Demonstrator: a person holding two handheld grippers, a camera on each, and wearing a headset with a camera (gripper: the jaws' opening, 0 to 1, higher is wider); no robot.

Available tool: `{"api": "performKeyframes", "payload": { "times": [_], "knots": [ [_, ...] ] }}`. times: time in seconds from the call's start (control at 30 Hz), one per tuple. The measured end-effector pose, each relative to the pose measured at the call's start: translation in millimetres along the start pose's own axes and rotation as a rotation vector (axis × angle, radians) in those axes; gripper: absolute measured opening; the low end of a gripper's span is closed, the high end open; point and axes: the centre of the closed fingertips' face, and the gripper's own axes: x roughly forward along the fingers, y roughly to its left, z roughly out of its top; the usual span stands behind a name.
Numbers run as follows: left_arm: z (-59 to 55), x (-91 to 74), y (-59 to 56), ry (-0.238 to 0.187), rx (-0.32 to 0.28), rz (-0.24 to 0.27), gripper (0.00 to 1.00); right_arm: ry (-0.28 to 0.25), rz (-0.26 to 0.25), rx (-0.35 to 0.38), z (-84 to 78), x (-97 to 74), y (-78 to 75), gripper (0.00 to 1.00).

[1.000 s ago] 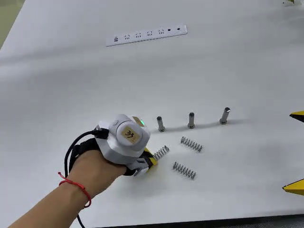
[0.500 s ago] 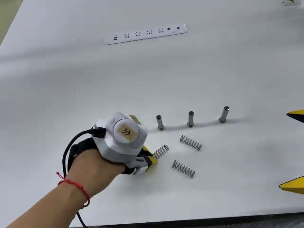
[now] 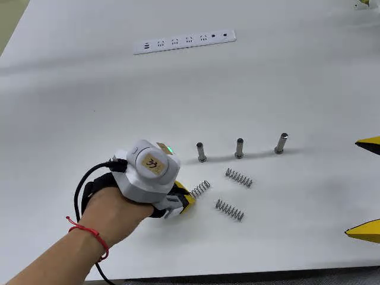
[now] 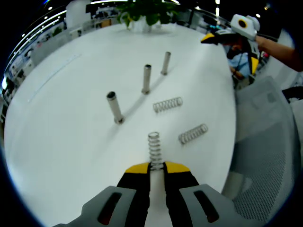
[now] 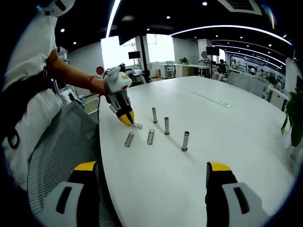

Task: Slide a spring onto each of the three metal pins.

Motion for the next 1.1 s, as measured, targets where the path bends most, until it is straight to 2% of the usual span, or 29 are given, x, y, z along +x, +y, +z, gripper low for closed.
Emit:
{"api": "performKeyframes", "payload": {
  "times": [0.2,0.5,0.73,0.97,1.1],
  "knots": [
    [1.0,-3.9,-1.2,-0.021,-0.021,-0.006,0.10,0.005,0.001,-0.002,-0.8,-1.6,0.2,0.95],
    [5.5,-16.3,-4.8,-0.078,-0.053,-0.012,0.10,0.011,0.006,-0.015,2.6,-3.5,0.9,0.95],
    [14.8,-29.6,-8.7,-0.131,-0.050,-0.011,0.10,0.018,0.012,-0.045,9.9,-5.1,3.0,0.95],
    [28.6,-43.7,-13.5,-0.195,-0.054,-0.016,0.10,-0.007,0.019,-0.066,31.6,-4.7,8.7,0.95],
    [38.5,-51.9,-17.7,-0.245,-0.067,-0.023,0.10,-0.052,0.021,-0.051,54.8,-2.1,13.3,0.93]
  ]
}}
